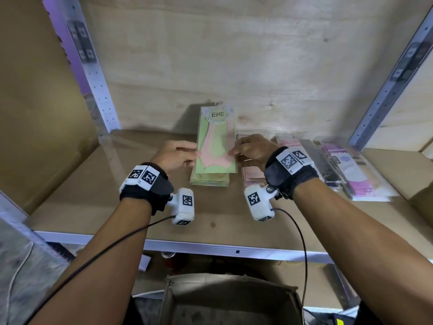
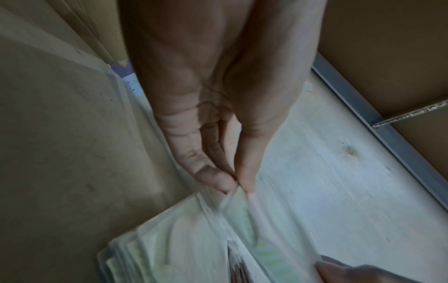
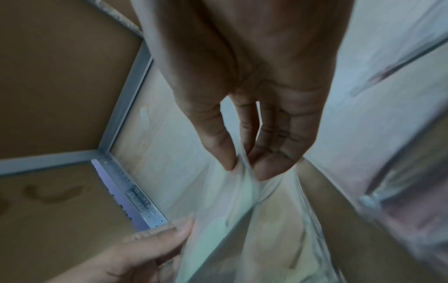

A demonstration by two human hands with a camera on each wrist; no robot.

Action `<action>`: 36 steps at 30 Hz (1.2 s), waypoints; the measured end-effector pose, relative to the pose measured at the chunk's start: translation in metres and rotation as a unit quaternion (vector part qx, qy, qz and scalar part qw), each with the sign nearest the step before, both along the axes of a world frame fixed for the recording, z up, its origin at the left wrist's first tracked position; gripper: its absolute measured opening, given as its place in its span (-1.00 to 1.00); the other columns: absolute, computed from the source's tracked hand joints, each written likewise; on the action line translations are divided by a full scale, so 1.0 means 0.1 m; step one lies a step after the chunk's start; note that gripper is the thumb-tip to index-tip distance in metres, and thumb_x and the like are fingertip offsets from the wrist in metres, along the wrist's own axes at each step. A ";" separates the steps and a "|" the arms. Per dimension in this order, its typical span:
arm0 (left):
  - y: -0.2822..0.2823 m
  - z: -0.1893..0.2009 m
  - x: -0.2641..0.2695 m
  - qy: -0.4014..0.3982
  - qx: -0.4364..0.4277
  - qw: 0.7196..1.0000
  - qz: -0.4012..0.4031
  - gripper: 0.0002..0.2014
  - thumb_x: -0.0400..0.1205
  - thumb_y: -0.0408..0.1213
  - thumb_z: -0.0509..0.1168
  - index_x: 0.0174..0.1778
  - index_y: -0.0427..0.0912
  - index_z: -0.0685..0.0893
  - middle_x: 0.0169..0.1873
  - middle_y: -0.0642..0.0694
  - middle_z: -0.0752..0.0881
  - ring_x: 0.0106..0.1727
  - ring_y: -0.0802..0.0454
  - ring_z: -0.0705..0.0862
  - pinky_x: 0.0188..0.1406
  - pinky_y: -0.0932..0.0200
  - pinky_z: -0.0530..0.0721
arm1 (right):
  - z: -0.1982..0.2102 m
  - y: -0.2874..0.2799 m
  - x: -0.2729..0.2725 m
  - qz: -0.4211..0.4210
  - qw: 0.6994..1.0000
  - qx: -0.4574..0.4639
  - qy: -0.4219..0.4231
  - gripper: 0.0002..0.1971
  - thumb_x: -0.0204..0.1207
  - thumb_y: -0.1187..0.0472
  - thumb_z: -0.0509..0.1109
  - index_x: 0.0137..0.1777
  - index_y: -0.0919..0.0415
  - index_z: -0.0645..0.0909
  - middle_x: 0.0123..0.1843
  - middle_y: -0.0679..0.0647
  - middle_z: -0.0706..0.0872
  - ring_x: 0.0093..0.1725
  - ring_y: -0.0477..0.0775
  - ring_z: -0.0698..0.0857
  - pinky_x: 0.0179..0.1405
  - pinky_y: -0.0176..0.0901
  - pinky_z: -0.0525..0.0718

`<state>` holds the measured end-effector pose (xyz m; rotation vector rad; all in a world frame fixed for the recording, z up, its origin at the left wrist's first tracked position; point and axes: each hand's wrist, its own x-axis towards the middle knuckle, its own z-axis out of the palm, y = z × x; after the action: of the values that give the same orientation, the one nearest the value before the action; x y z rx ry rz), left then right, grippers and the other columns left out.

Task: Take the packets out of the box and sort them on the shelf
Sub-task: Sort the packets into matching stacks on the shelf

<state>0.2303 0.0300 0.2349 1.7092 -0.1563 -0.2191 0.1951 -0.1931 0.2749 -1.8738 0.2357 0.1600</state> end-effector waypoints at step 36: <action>-0.06 -0.39 0.26 0.036 0.072 0.994 0.069 -0.82 0.48 -0.63 0.50 -0.01 -0.49 0.79 -0.33 -0.21 0.74 -0.29 -0.02 0.74 -0.32 0.29 0.82 | -0.25 0.28 0.43 -0.005 0.951 -0.301 0.071 -0.64 0.21 0.33 0.73 -0.20 0.31 0.56 -0.51 0.13 0.77 -0.57 -0.01 0.77 -0.58 0.04 0.77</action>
<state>0.2567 0.0240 0.1962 1.8448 0.0320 -0.1915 0.2380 -0.1650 0.2502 -2.4703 0.4278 0.2354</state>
